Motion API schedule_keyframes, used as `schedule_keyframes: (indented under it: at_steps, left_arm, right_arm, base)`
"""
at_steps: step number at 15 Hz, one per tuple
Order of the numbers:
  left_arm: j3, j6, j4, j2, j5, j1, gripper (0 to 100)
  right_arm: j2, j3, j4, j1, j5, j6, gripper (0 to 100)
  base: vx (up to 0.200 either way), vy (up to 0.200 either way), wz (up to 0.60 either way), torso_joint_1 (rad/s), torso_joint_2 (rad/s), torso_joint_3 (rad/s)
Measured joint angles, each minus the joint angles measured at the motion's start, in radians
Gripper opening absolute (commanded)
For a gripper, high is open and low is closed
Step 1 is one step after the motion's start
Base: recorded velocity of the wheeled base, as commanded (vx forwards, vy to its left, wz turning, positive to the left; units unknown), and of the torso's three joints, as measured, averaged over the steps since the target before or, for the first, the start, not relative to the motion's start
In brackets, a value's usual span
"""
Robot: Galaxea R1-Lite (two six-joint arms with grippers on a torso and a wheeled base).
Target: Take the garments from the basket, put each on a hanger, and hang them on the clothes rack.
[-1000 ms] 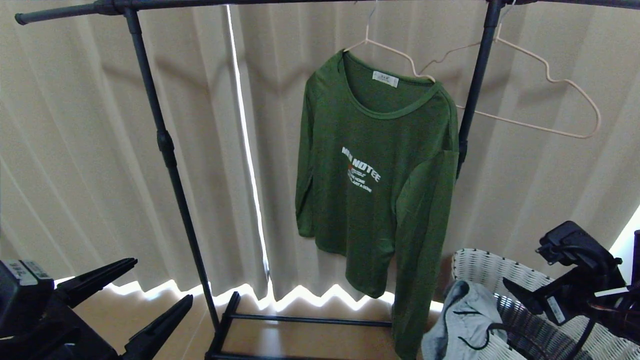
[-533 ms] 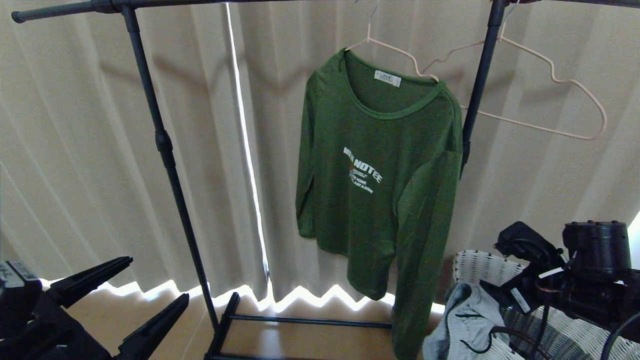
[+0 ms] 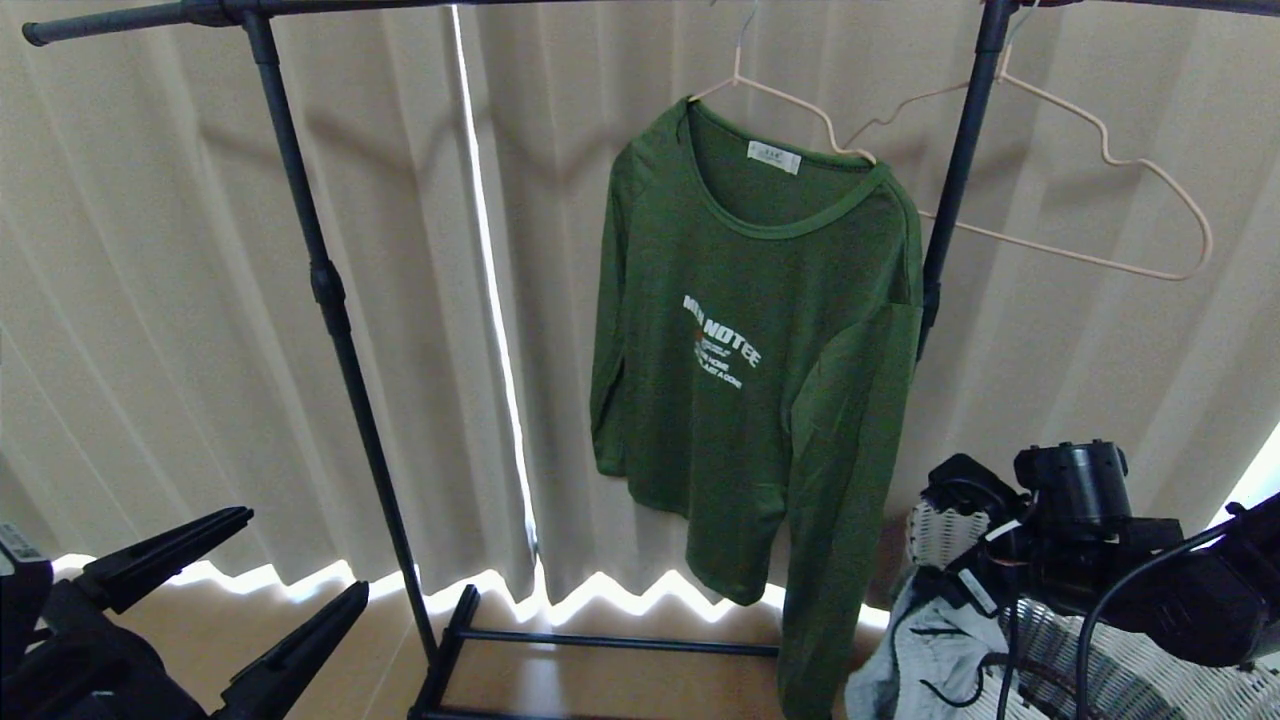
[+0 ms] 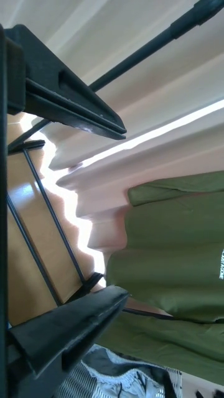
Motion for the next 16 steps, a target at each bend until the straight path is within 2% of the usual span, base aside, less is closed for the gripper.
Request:
schedule_keyframes:
  at_steps: [8, 9, 13, 16]
  left_arm:
    - [0.002, 0.000, 0.000, -0.001, -0.001, 0.000, 100]
    - [0.001, 0.000, 0.001, -0.001, -0.001, 0.000, 100]
    - [0.002, 0.001, 0.001, -0.001, -0.001, 0.000, 100]
    - [0.004, -0.003, 0.002, 0.002, -0.001, 0.000, 100]
  right_arm:
    - [0.089, -0.007, -0.001, -0.033, -0.042, 0.002, 100]
    - [0.094, -0.006, -0.005, -0.034, -0.043, 0.003, 0]
    - [0.088, 0.004, -0.015, -0.032, -0.042, 0.005, 0]
    - [0.010, 0.027, -0.017, -0.023, -0.037, 0.006, 0]
  base:
    - [0.000, 0.000, 0.00, 0.000, 0.00, 0.000]
    - [0.000, 0.000, 0.00, 0.000, 0.00, 0.000]
    - [0.000, 0.000, 0.00, 0.000, 0.00, 0.000]
    - [0.000, 0.000, 0.00, 0.000, 0.00, 0.000]
